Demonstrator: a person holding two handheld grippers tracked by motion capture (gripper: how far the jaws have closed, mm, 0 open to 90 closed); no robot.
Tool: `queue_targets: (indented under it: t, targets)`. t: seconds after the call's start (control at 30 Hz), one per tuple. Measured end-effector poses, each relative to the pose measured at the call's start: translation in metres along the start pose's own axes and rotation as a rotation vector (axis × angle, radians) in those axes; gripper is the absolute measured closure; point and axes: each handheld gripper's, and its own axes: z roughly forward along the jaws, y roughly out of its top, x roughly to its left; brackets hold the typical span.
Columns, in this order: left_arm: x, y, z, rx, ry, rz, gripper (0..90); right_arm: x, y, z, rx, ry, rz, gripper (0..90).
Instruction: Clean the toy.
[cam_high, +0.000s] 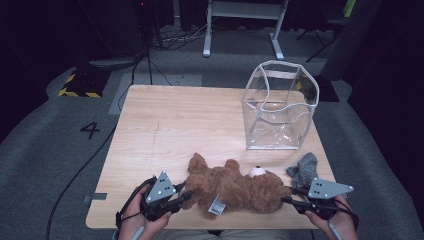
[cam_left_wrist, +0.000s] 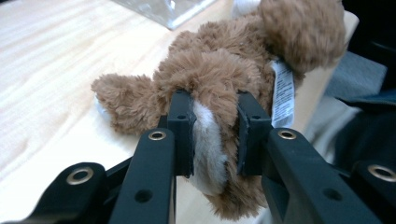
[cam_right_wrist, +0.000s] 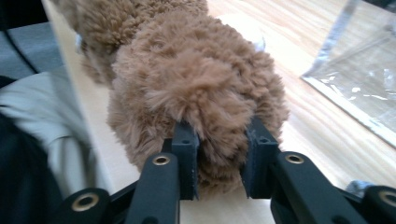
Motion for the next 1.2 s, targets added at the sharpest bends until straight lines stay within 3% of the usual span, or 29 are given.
queue_targets:
  t: [0.03,0.1,0.23,0.33,0.5,0.53,0.7,0.8,0.87,0.93,1.0,1.1,1.13,1.2]
  targets:
    - [0.003,0.002,0.003,-0.006,0.013,0.003,71.9,-0.006,-0.001,0.004,-0.017,-0.004,0.021,66.9]
    - [0.004,0.003,0.004,-0.01,0.016,0.002,71.9,-0.009,0.0,0.005,-0.03,-0.01,0.018,65.1]
    - [0.01,0.003,0.011,-0.031,0.027,-0.017,71.7,-0.017,0.001,0.013,-0.05,-0.076,-0.006,48.9]
    - [0.016,0.001,0.014,-0.041,0.032,-0.035,71.3,-0.022,0.003,0.015,-0.065,-0.105,-0.01,45.8]
    - [0.02,0.0,0.019,-0.048,0.045,-0.054,71.3,-0.023,0.008,0.018,-0.066,-0.104,-0.023,44.1]
    - [0.02,0.0,0.021,-0.043,0.045,-0.057,71.3,-0.02,0.012,0.02,-0.07,-0.101,-0.046,41.1]
    - [0.021,-0.001,0.025,-0.042,0.045,-0.061,71.4,-0.009,0.019,0.026,-0.113,-0.065,-0.056,33.6]
    - [0.022,-0.001,0.027,-0.038,0.056,-0.054,71.4,0.007,0.024,0.035,-0.111,-0.032,-0.127,30.9]
    - [0.021,-0.001,0.028,-0.035,0.05,-0.059,71.4,0.012,0.026,0.038,-0.105,-0.026,-0.134,30.7]
    - [0.021,-0.001,0.027,-0.031,0.056,-0.055,71.3,0.018,0.03,0.048,-0.099,-0.028,-0.201,27.5]
    - [0.021,-0.002,0.028,-0.031,0.058,-0.058,71.3,0.02,0.033,0.054,-0.104,-0.015,-0.213,24.9]
    - [0.02,-0.002,0.028,-0.029,0.056,-0.058,71.3,0.025,0.038,0.06,-0.108,-0.01,-0.251,25.2]
    - [0.02,-0.002,0.029,-0.031,0.052,-0.06,71.3,0.03,0.041,0.064,-0.115,-0.003,-0.244,26.9]
    - [0.02,-0.002,0.028,-0.027,0.049,-0.058,71.4,0.036,0.05,0.075,-0.118,0.025,-0.285,34.6]
